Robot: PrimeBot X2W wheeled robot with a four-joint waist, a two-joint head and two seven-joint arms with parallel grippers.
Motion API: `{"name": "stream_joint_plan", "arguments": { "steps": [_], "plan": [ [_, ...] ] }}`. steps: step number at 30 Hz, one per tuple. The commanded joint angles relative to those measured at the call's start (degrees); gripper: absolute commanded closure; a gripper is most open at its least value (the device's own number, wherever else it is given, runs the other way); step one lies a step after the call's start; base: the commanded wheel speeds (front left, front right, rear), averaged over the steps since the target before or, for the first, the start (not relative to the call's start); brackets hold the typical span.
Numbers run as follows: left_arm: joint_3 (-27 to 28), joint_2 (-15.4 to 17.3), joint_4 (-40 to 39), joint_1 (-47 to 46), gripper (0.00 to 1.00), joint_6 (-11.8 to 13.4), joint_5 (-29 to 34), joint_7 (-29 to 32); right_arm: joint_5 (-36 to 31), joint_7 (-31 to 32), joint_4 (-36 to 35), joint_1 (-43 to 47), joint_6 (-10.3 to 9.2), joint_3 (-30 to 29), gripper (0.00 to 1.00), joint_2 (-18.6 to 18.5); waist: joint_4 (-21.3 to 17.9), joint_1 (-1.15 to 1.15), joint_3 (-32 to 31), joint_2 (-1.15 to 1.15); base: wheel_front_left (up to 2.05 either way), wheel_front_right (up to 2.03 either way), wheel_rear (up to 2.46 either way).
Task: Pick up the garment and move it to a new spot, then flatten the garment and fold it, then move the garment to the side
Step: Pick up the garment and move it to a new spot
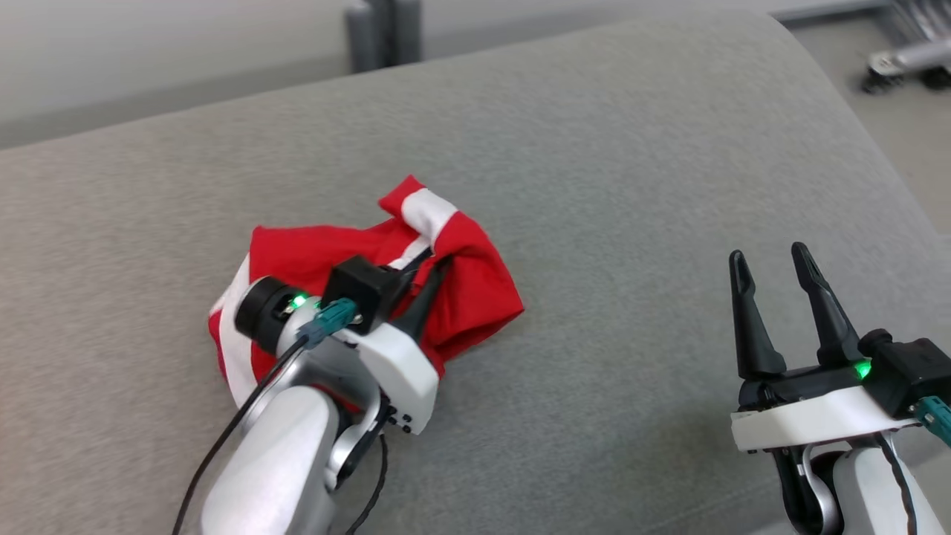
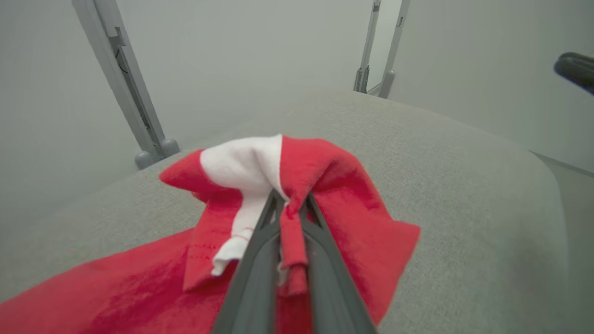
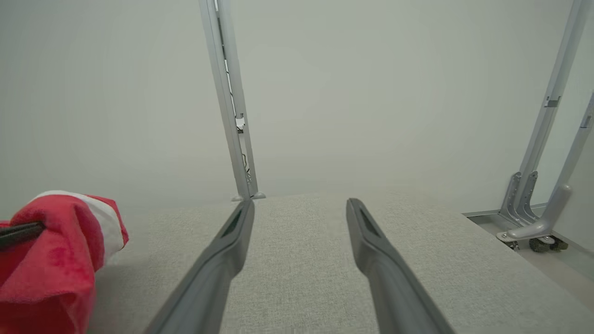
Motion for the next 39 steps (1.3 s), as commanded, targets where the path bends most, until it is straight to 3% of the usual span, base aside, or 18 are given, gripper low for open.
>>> {"name": "stream_joint_plan", "arguments": {
  "steps": [1,5,6,7,8,12,17,30,34,39],
  "plan": [
    [-1.27,-0.11,2.0,-2.34,1.0,-0.44,0.11,-0.17,0.99,-0.01,-0.05,-0.68,0.01,-0.24,0.0,-0.12,-6.55,0.0,5.36,0.0,0.0,0.0,0.0],
    [-3.22,-0.59,6.87,-4.7,0.98,-0.81,-0.7,-0.71,2.46,-0.01,-0.13,-0.72,0.01,-0.35,0.0,-0.1,-8.66,0.0,6.79,0.0,0.0,0.0,0.0],
    [-3.68,-0.69,7.99,-4.92,0.63,-0.79,-0.77,-0.93,2.67,-0.01,-0.15,-0.74,0.01,-0.45,0.0,-0.12,-8.86,0.0,6.92,0.0,0.0,0.0,0.0],
    [-3.95,-0.82,8.87,-5.29,0.09,-0.82,-0.71,-1.45,2.85,-0.01,-0.16,-0.74,0.01,-0.56,0.0,-0.14,-8.91,0.0,6.99,0.0,0.0,0.0,0.0],
    [-4.2,-0.92,9.49,-5.64,0.0,-0.86,-0.97,-2.08,3.0,-0.01,-0.22,-0.73,0.01,-0.68,0.0,-0.14,-8.9,0.0,7.02,0.0,0.0,0.0,0.0],
    [-5.39,-1.09,10.58,-5.61,0.0,-0.89,-1.33,-5.71,2.51,-0.01,-0.18,-0.6,0.01,-1.11,0.0,-0.12,-7.35,0.0,6.17,0.0,0.0,0.0,0.0],
    [-4.21,-1.29,9.61,-3.73,0.0,1.51,-1.83,-11.95,0.59,-0.01,-0.05,-0.68,0.01,-1.48,0.0,-0.17,-3.23,0.0,3.77,0.0,0.0,0.0,0.0],
    [7.2,1.34,8.41,2.79,0.0,9.47,-6.79,-21.62,-4.68,-0.01,2.43,0.98,0.01,-1.68,0.0,-0.21,10.25,0.0,-2.93,0.0,0.0,0.0,0.0],
    [10.7,3.06,7.45,5.84,0.0,10.32,-7.97,-22.4,-5.42,-0.01,3.36,1.53,0.01,-1.51,0.0,-0.2,12.71,0.0,-4.59,0.0,0.0,0.0,0.0],
    [13.41,5.01,5.47,10.06,0.0,9.05,-8.52,-22.74,-5.76,-0.01,4.29,2.27,0.01,-1.45,0.0,-0.2,14.14,0.0,-6.43,0.0,0.0,0.0,0.0]
  ]
}}
